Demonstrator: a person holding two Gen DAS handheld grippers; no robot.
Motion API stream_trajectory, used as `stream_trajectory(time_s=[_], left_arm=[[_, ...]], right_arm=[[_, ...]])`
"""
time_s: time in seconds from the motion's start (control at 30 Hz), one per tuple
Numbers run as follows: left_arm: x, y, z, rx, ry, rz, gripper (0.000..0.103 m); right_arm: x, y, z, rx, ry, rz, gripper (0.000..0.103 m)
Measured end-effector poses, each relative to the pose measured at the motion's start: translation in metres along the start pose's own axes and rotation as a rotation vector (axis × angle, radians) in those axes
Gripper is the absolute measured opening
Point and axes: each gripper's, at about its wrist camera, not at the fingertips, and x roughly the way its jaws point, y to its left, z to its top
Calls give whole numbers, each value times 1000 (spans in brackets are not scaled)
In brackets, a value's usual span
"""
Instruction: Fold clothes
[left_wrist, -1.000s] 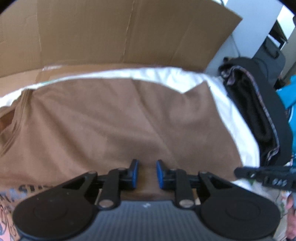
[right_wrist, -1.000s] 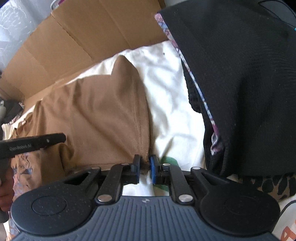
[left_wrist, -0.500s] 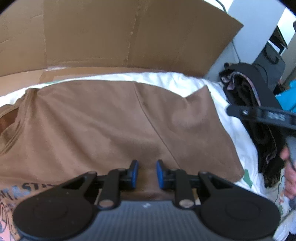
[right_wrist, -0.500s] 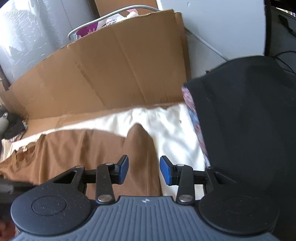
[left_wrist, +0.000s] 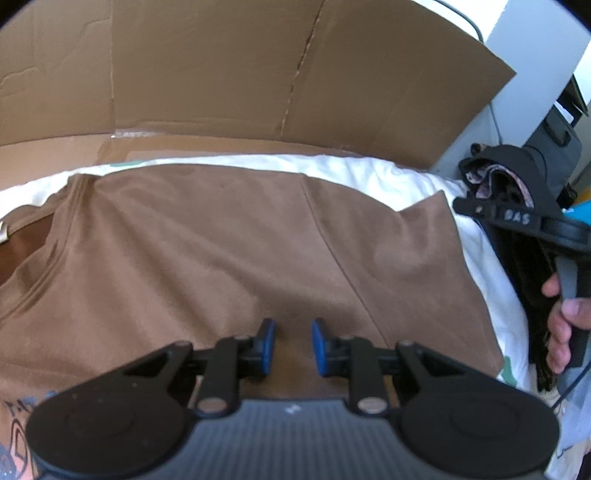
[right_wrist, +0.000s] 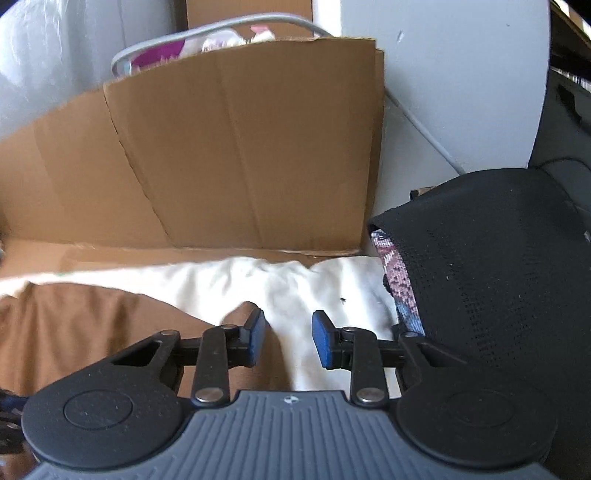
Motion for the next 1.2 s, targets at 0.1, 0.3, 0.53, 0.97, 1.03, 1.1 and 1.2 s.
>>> stream_trajectory(time_s=[0.1,0.3,0.53,0.97,1.03,1.1,1.2], left_arm=[[2,2,2,-4,1,-3,23],[5,3,3,-7,4,-3,24],[4,-2,3,7,7,6,26],[-1,-6,0,4,8,12,27],[-1,-7,0,5,5,14,27],[-1,-9,-1,7,4,16,27],[-1,-12,-1,12,5,15,27]], right_arm=[[14,-3,-1,33,57,35,36],[24,0,-5,39,86,86,37],[31,8,-8,-26,107,86,40],[17,12,-9,-166,56,73,1],[10,8,-7,-161,25,42,1],[4,5,-6,-174,-3,0,1],[0,-1,-5,-198,-19,-52,1]])
